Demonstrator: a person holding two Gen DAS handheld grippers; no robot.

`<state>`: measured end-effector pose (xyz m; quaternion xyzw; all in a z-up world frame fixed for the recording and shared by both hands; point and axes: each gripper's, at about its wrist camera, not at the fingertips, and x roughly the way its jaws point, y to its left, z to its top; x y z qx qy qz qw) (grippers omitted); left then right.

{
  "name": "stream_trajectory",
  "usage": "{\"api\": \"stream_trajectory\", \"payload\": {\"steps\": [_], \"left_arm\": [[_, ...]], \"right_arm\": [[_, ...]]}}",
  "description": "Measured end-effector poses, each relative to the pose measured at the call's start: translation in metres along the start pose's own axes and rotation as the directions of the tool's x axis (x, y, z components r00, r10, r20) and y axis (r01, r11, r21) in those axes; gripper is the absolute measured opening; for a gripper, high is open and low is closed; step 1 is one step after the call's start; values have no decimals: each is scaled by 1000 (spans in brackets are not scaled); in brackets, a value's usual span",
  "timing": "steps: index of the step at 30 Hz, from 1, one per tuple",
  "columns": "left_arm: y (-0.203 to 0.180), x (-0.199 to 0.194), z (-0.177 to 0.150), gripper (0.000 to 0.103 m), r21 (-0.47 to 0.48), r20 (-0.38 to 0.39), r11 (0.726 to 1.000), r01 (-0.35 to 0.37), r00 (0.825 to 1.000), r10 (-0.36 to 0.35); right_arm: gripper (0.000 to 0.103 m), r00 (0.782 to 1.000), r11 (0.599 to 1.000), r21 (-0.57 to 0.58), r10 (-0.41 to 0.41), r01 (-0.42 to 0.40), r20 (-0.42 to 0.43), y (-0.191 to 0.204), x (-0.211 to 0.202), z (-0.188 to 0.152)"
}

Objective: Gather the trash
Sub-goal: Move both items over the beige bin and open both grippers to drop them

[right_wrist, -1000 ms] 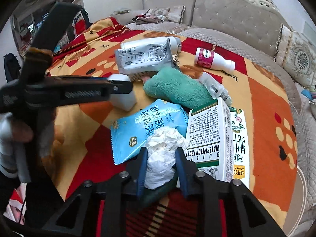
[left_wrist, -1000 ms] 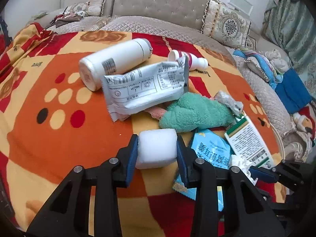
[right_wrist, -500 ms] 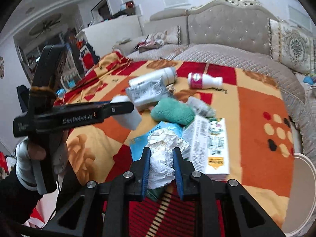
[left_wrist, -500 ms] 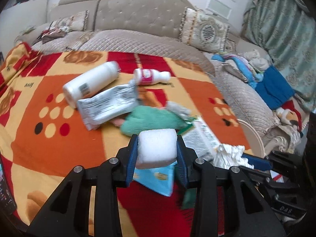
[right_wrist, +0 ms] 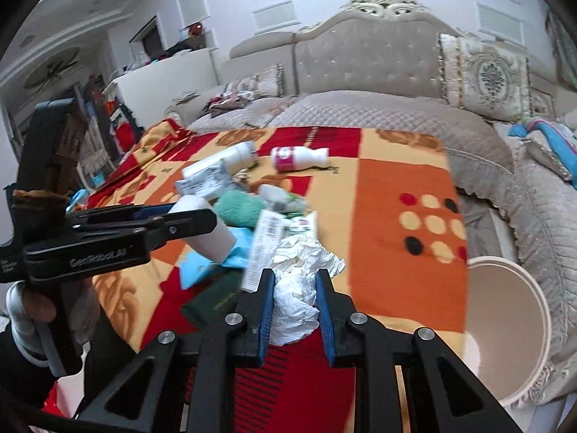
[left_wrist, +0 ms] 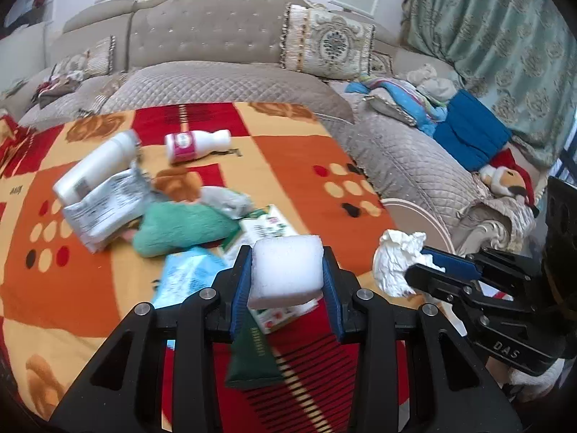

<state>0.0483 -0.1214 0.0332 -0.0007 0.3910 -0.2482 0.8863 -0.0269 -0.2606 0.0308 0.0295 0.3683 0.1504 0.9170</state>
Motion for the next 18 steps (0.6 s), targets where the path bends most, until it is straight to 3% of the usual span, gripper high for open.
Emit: {"api": "stream_trajectory", "payload": {"steps": [18], "left_arm": [[-97, 46, 11, 34, 110, -61, 989, 101, 994, -94]], "right_arm": [[22, 986, 978, 139, -163, 158, 29, -95, -39, -22]]}}
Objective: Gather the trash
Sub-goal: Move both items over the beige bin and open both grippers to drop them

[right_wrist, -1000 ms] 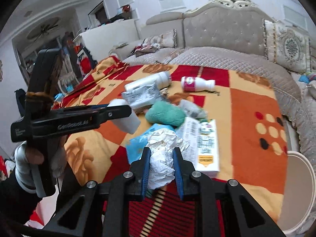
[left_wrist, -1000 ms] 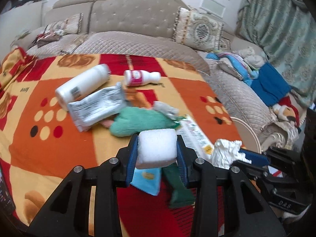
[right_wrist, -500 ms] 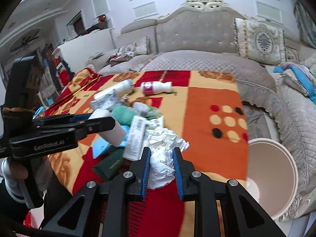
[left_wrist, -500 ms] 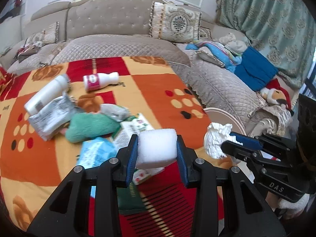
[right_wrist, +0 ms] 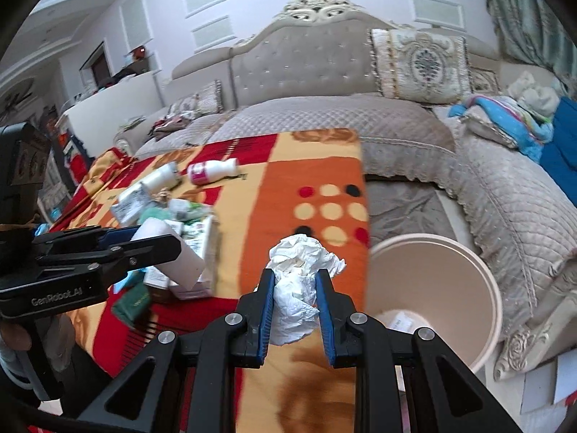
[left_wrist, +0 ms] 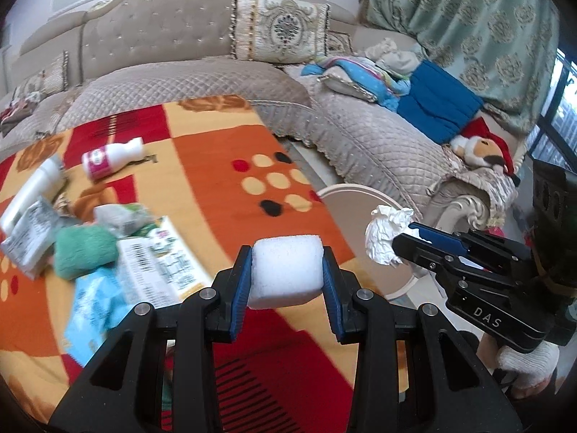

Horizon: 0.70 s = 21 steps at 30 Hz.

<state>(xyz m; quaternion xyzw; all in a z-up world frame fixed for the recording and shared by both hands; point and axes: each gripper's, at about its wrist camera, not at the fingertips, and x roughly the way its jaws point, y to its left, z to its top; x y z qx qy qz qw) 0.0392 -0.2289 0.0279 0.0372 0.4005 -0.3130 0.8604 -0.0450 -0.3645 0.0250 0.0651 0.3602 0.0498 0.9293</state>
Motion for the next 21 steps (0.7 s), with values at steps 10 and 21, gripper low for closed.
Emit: {"api": "stream_trajectory", "payload": {"steps": [10, 21], "left_arm": [[-50, 44, 12, 34, 39, -58, 996, 74, 996, -72], [-80, 97, 22, 35, 29, -120, 990, 135, 984, -131]], "right_arm": [[22, 996, 992, 88, -86, 87, -22, -62, -3, -14], [22, 987, 972, 185, -133, 147, -86, -119, 16, -37]]}}
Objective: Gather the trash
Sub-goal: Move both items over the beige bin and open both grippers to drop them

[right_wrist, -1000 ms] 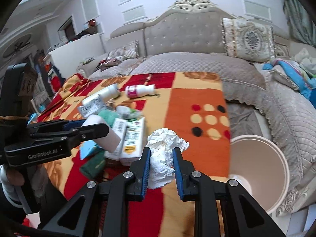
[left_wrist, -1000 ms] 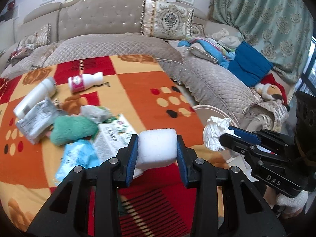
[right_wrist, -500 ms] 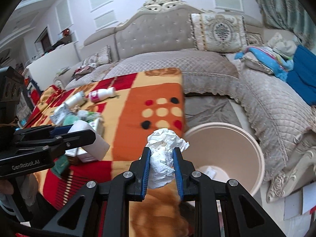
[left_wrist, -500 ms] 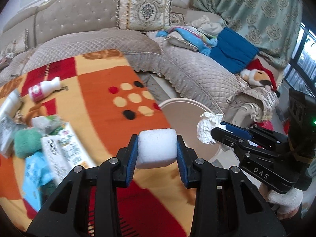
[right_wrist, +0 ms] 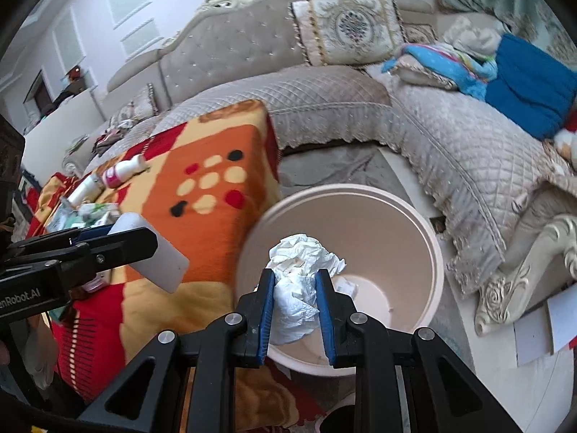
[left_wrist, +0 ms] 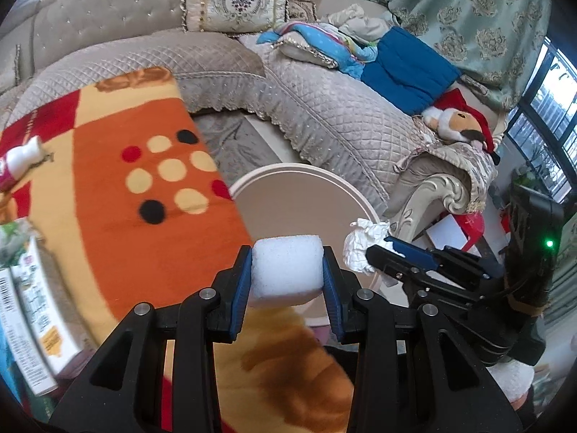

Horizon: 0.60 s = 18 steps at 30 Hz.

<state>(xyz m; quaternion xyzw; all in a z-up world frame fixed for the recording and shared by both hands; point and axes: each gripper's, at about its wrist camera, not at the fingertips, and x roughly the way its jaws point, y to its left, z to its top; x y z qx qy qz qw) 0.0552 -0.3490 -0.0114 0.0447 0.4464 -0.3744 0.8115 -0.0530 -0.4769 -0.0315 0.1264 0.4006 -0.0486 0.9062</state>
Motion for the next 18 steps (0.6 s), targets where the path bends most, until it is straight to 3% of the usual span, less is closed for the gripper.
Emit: {"api": "stream_trajectory", "payload": {"steps": [9, 13, 18], "left_arm": [[-7, 27, 6, 42, -22, -14, 999, 27, 1000, -27], [-6, 28, 5, 56, -32, -12, 999, 29, 1000, -29], [-5, 24, 5, 58, -40, -6, 999, 31, 1000, -31]], "right_arm": [[22, 999, 997, 73, -36, 37, -15, -27, 20, -5], [41, 998, 994, 96, -60, 60, -7, -35, 23, -6], [41, 998, 992, 104, -63, 65, -20, -38, 25, -9]]}}
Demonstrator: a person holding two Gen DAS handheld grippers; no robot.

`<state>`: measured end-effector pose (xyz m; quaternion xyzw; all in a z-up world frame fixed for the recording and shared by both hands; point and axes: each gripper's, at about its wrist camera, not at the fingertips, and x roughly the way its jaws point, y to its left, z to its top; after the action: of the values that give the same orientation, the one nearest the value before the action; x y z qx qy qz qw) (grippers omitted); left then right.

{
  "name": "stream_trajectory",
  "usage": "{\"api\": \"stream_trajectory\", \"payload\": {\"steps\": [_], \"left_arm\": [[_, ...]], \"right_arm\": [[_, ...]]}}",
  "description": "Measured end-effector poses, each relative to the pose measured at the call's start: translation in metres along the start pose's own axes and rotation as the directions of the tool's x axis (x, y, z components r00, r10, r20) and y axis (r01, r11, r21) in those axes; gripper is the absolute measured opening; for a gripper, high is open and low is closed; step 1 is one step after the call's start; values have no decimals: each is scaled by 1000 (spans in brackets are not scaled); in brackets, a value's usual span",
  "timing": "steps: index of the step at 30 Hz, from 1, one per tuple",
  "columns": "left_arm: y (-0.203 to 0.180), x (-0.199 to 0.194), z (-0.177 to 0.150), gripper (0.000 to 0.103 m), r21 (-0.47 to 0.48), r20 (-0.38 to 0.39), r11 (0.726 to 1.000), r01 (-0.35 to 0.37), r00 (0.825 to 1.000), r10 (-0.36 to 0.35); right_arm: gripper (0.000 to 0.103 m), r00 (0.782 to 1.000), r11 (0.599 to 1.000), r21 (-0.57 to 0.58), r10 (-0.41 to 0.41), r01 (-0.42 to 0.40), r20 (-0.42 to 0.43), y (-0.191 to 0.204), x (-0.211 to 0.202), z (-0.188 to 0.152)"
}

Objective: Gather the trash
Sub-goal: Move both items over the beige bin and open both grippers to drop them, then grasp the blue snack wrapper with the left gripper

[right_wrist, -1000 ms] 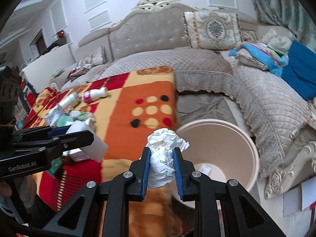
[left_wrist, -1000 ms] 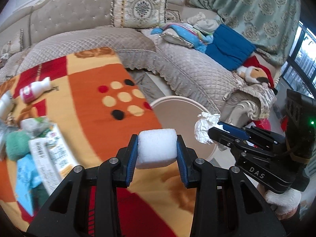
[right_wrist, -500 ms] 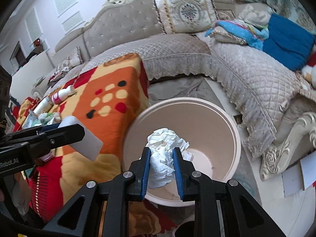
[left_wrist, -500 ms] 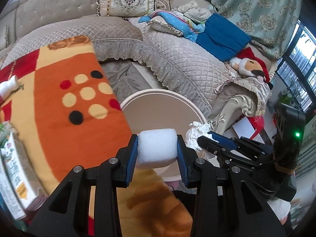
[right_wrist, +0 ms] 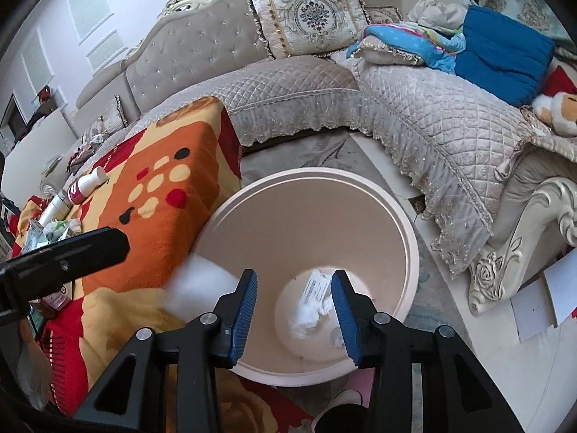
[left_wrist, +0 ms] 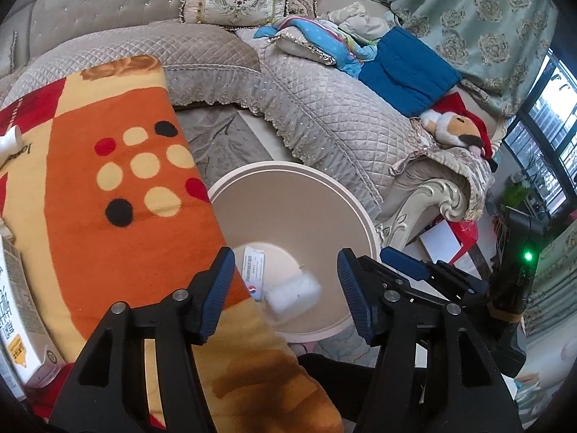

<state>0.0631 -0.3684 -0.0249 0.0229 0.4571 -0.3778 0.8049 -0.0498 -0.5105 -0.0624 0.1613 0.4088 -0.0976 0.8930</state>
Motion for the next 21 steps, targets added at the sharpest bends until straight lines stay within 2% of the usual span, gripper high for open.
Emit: {"api": "stream_trajectory", "payload": {"steps": [10, 21], "left_arm": [[0, -18, -5, 58, 13, 24, 999, -32, 999, 32], [13, -44, -19, 58, 1, 58, 997, -81, 995, 80]], "right_arm": [[41, 1000, 1000, -5, 15, -15, -11, 8, -6, -4], [43, 999, 998, -52, 35, -35, 1, 38, -23, -6]]}}
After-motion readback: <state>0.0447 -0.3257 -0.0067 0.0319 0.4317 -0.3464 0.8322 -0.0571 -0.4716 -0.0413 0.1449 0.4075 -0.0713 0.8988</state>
